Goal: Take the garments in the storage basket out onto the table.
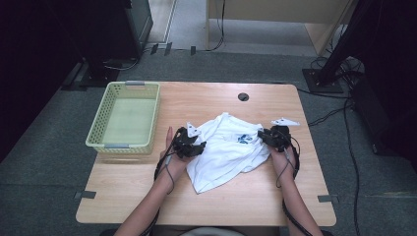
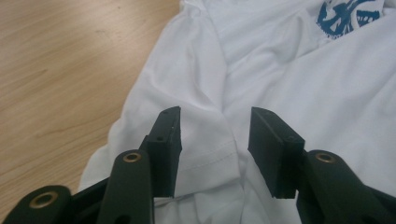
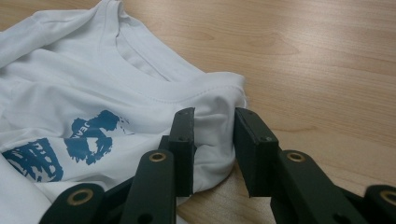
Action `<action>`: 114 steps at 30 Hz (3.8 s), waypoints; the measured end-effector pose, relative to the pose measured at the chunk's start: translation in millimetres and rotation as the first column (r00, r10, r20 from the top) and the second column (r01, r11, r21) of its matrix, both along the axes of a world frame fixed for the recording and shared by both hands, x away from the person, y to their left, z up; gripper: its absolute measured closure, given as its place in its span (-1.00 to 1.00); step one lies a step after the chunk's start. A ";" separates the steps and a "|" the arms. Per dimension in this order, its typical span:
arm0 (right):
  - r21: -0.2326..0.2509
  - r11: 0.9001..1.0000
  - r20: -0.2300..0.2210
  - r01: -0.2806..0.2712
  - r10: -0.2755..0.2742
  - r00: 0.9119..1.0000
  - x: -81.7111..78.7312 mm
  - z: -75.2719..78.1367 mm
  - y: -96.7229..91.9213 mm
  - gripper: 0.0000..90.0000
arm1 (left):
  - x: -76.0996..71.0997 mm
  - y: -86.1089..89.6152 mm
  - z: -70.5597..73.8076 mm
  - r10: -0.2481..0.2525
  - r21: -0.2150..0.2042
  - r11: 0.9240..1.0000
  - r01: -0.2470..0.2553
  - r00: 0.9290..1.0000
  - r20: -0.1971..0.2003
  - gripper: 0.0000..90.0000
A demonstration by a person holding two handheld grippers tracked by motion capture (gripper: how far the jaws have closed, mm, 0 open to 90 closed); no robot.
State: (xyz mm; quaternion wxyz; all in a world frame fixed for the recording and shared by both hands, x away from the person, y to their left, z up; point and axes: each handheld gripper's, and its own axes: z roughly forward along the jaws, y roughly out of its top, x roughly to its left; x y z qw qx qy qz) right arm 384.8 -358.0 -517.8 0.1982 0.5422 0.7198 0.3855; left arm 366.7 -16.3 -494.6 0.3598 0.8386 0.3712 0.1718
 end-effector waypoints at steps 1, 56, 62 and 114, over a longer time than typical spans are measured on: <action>-0.001 1.000 0.000 -0.001 0.001 1.000 -0.2 0.1 0.0 0.55 | 0.3 -0.7 -1.6 -0.005 0.010 1.000 0.005 1.000 -0.009 0.30; 0.024 1.000 0.015 -0.007 0.006 1.000 -14.3 8.8 -0.1 0.54 | 99.1 51.1 45.0 0.309 -0.027 0.950 -0.312 0.948 -0.071 0.73; 0.042 0.999 0.028 -0.005 0.004 1.000 -19.9 15.6 -2.9 0.51 | 91.9 40.5 40.0 0.271 -0.039 0.961 -0.274 0.961 -0.060 0.47; -0.054 0.998 -0.032 -0.033 0.031 0.999 -49.7 1.9 13.7 0.73 | 30.6 10.7 -14.2 0.114 -0.074 0.990 -0.122 0.989 -0.097 -0.30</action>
